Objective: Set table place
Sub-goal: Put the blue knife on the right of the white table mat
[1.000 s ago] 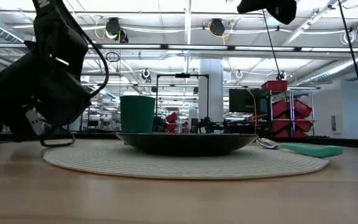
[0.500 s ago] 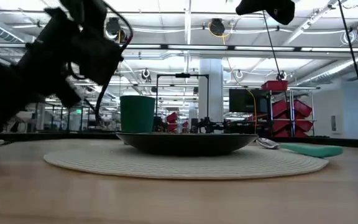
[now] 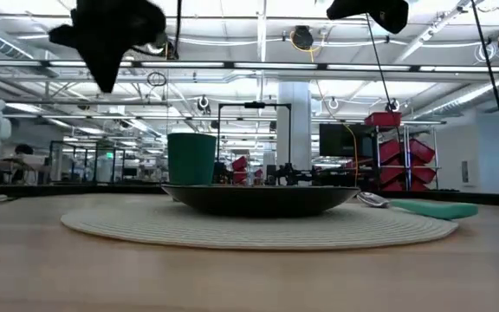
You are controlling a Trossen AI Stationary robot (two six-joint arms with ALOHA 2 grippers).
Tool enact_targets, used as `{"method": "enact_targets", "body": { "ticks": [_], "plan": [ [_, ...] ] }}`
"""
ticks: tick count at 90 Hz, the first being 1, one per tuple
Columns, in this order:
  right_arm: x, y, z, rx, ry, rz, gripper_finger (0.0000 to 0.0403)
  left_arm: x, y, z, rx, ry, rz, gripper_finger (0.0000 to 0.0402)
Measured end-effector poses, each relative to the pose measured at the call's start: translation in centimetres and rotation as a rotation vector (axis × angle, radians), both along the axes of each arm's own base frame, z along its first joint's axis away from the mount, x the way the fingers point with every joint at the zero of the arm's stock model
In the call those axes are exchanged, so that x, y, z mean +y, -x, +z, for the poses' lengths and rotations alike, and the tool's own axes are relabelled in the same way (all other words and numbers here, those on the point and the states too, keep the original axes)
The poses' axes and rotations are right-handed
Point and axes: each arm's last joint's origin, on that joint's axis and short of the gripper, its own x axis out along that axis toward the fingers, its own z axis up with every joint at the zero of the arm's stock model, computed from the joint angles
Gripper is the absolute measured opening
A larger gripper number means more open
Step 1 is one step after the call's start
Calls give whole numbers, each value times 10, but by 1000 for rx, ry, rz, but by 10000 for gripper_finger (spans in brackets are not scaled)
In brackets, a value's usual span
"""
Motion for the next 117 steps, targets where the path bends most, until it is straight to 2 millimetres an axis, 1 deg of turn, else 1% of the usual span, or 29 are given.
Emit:
{"method": "enact_targets", "body": {
  "ticks": [8, 20, 33, 44, 50, 61, 74, 81, 89, 100, 110, 117],
  "plan": [
    [0, 0, 0, 6, 20, 12, 2, 1, 6, -7, -13, -30, 163, 0],
    [0, 0, 0, 10, 34, 20, 2, 1, 11, -29, 37, -31, 297, 0],
    [1, 0, 0, 15, 42, 29, 2, 0, 14, -62, 55, 15, 385, 0],
    [1, 1, -2, 30, 47, 31, 2, -1, 25, -81, 125, 75, 422, 0],
    [1, 1, -2, 34, 49, 31, 2, -2, 33, -91, 184, 104, 477, 1],
    [1, 2, -2, 41, 61, 38, 2, -2, 38, -99, 212, 120, 565, 19],
    [1, 1, -2, 43, 75, 46, 2, -2, 42, -106, 216, 107, 680, 61],
    [1, 1, -2, 43, 75, 46, 2, -2, 46, -111, 229, 104, 779, 85],
    [1, 1, -2, 44, 78, 47, 2, -3, 51, -117, 256, 114, 854, 105],
    [2, 2, -2, 47, 80, 52, 2, -3, 59, -126, 297, 110, 940, 116],
    [4, 3, -5, 50, 82, 62, 2, -3, 56, -132, 229, 133, 954, 117],
    [5, 3, -8, 58, 80, 61, 2, -2, 58, -138, 206, 125, 963, 117]
  ]
}}
